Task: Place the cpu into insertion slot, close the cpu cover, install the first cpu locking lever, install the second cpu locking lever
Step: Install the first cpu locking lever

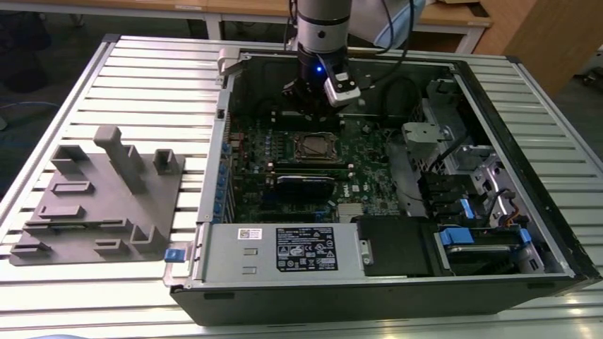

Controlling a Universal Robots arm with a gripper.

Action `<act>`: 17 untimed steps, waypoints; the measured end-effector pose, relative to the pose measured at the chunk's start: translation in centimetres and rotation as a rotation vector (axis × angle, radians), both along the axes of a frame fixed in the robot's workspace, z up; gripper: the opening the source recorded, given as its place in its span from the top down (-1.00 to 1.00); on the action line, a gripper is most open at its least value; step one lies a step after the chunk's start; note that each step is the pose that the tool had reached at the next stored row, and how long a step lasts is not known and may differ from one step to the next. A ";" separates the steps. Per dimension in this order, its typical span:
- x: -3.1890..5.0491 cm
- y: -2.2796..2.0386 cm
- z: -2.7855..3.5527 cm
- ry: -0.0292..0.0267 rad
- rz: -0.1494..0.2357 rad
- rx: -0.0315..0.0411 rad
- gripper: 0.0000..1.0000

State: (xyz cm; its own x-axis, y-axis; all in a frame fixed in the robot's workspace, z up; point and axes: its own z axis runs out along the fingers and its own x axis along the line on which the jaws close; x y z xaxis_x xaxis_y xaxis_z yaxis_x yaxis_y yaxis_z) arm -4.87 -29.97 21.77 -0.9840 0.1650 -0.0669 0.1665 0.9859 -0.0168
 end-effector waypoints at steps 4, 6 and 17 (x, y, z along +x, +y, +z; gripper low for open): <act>0.00 -0.24 0.00 0.0000 0.000 0.0000 0.79; 0.00 -0.36 0.00 0.0001 0.000 -0.0002 0.79; -0.02 -1.28 0.00 0.0000 0.000 -0.0002 0.79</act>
State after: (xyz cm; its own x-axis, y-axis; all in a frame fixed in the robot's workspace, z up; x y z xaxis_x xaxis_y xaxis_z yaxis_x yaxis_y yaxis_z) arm -4.89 -31.25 21.77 -0.9840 0.1651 -0.0670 0.1665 0.9859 -0.0170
